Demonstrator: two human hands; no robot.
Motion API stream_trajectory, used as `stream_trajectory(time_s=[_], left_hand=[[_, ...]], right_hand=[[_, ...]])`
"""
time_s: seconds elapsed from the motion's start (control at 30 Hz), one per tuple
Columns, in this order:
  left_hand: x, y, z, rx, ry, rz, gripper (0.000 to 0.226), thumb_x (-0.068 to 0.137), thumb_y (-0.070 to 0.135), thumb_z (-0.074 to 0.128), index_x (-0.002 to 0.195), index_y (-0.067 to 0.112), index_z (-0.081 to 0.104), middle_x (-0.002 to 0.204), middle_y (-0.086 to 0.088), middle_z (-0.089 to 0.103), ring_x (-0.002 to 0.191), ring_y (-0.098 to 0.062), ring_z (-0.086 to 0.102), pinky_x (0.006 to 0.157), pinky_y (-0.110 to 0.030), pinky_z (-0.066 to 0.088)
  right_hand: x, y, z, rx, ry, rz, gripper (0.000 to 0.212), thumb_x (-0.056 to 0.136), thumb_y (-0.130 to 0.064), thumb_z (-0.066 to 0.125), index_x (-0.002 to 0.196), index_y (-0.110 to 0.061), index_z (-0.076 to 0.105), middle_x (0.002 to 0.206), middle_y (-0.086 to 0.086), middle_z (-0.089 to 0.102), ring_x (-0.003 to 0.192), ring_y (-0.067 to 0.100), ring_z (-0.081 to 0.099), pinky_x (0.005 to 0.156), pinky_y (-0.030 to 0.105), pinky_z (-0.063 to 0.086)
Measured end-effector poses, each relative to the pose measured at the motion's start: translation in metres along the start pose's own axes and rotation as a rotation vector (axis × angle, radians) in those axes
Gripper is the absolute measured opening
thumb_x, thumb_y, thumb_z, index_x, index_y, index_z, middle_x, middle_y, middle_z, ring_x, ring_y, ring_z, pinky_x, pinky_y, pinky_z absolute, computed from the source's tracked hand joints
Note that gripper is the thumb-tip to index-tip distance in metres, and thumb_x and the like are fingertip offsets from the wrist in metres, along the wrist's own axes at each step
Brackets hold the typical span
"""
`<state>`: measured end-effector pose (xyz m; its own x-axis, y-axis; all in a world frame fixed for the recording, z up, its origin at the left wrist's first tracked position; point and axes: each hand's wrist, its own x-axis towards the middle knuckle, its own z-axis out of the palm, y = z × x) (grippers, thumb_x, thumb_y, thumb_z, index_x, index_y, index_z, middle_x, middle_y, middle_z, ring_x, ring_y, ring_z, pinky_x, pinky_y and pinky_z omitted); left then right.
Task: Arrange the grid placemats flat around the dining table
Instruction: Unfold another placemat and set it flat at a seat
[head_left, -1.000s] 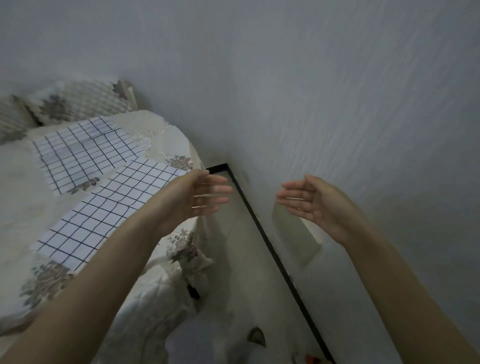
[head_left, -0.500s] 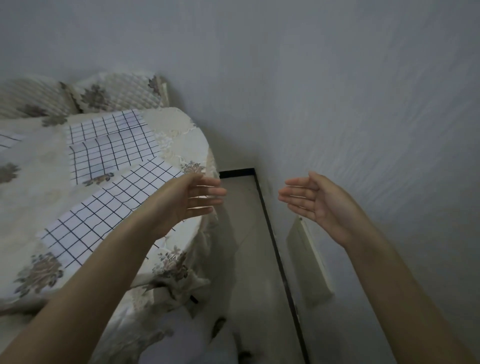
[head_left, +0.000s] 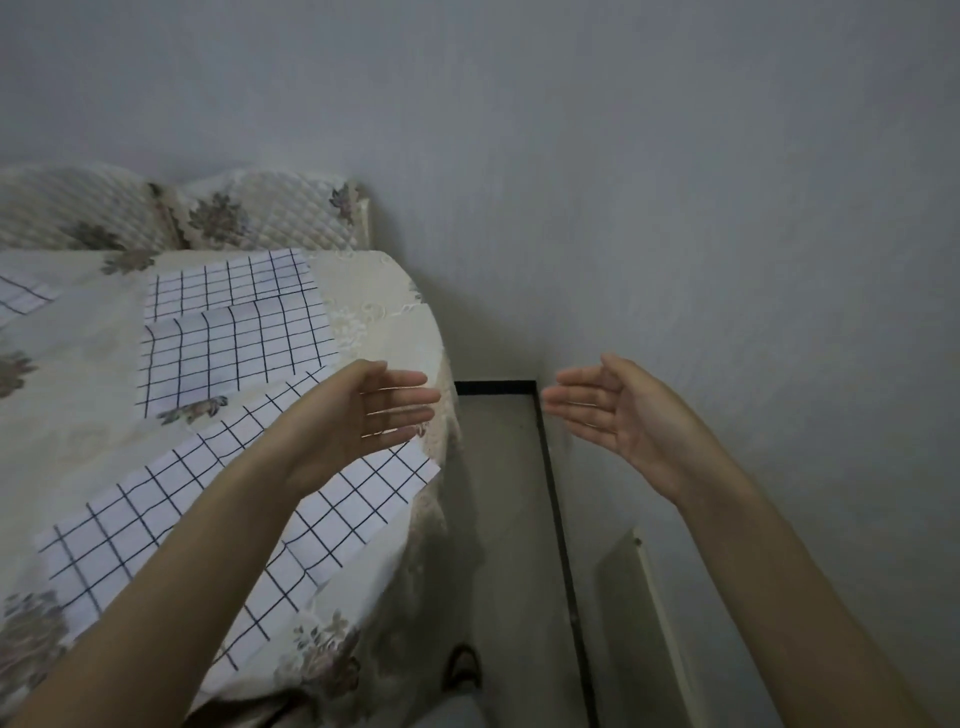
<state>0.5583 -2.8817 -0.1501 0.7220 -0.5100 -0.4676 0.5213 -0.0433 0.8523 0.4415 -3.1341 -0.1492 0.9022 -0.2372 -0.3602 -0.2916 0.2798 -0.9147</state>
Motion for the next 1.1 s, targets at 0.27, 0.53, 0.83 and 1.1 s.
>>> stream_trajectory(time_s=[0.27, 0.53, 0.83, 1.1], left_hand=[[0.056, 0.035, -0.031, -0.051, 0.08, 0.006, 0.04, 0.102, 0.028, 0.033, 0.111, 0.008, 0.066, 0.111, -0.01, 0.073, 0.102, -0.024, 0.07, 0.094, -0.037, 0.05], [0.064, 0.048, -0.091, -0.138, 0.289, 0.045, 0.04, 0.102, 0.029, 0.033, 0.114, 0.007, 0.065, 0.11, -0.01, 0.074, 0.103, -0.024, 0.07, 0.095, -0.037, 0.05], [0.091, 0.065, -0.131, -0.26, 0.531, 0.087, 0.039, 0.101, 0.029, 0.036, 0.113, 0.007, 0.066, 0.11, -0.011, 0.074, 0.104, -0.025, 0.07, 0.094, -0.038, 0.05], [0.127, 0.083, -0.138, -0.378, 0.739, 0.087, 0.038, 0.101, 0.029, 0.036, 0.114, 0.008, 0.065, 0.111, -0.01, 0.073, 0.104, -0.024, 0.07, 0.096, -0.039, 0.049]], right_hand=[[0.099, -0.033, 0.027, -0.043, -0.078, 0.049, 0.047, 0.103, -0.039, 0.031, 0.106, -0.009, 0.066, 0.106, 0.013, 0.074, 0.101, 0.021, 0.071, 0.092, 0.032, 0.053], [0.185, -0.048, 0.088, -0.119, -0.276, 0.124, 0.046, 0.103, -0.039, 0.031, 0.105, -0.009, 0.067, 0.104, 0.012, 0.074, 0.098, 0.021, 0.072, 0.091, 0.031, 0.053], [0.298, -0.069, 0.14, -0.218, -0.492, 0.214, 0.046, 0.103, -0.04, 0.034, 0.106, -0.008, 0.066, 0.104, 0.011, 0.075, 0.098, 0.02, 0.072, 0.089, 0.031, 0.054], [0.4, -0.092, 0.178, -0.318, -0.694, 0.305, 0.044, 0.102, -0.039, 0.034, 0.107, -0.008, 0.066, 0.103, 0.01, 0.075, 0.099, 0.02, 0.072, 0.086, 0.028, 0.056]])
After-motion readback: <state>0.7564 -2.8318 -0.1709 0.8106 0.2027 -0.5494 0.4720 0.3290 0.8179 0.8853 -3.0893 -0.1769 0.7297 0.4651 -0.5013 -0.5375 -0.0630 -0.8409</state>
